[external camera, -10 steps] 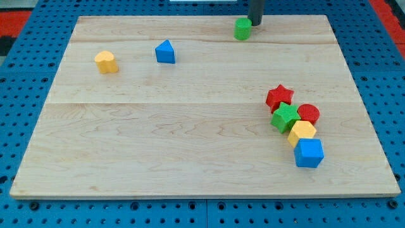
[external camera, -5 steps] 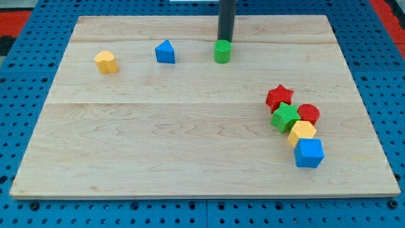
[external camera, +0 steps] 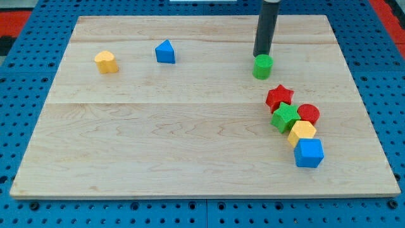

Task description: Slide green circle closer to the red star

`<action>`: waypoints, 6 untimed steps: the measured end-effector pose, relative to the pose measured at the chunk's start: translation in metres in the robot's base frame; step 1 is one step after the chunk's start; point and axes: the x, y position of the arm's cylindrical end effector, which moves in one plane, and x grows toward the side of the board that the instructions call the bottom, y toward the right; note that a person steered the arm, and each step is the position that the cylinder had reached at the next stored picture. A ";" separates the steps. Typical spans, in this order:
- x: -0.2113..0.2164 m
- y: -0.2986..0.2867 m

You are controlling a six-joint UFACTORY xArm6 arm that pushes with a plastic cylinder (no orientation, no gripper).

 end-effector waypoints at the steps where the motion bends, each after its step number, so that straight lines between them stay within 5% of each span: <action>1: 0.025 -0.009; 5: 0.130 -0.015; 6: 0.123 -0.016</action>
